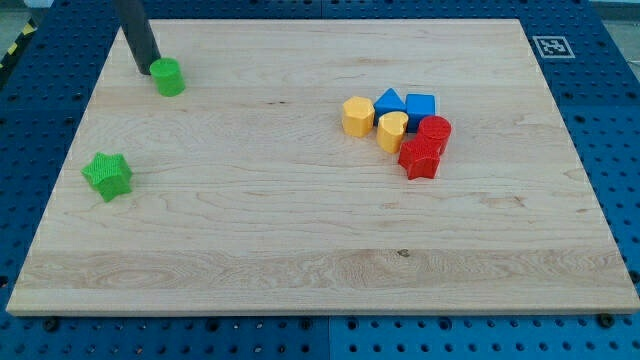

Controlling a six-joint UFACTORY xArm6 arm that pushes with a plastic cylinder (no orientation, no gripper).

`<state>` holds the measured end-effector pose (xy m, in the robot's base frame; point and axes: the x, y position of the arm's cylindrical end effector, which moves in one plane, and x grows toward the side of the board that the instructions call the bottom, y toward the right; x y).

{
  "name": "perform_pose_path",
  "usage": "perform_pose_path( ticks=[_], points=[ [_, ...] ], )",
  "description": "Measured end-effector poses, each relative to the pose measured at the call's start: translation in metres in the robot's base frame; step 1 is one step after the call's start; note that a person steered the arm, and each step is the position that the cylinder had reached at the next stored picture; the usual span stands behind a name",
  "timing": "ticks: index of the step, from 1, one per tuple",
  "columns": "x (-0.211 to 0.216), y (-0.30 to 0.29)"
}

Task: Push the green circle to the bottom left of the yellow hexagon

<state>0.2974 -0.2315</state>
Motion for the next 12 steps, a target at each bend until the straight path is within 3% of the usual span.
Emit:
perform_pose_path(
  ticks=[5,12],
  points=[
    [0.006,0.019],
    [0.054,0.047]
  ],
)
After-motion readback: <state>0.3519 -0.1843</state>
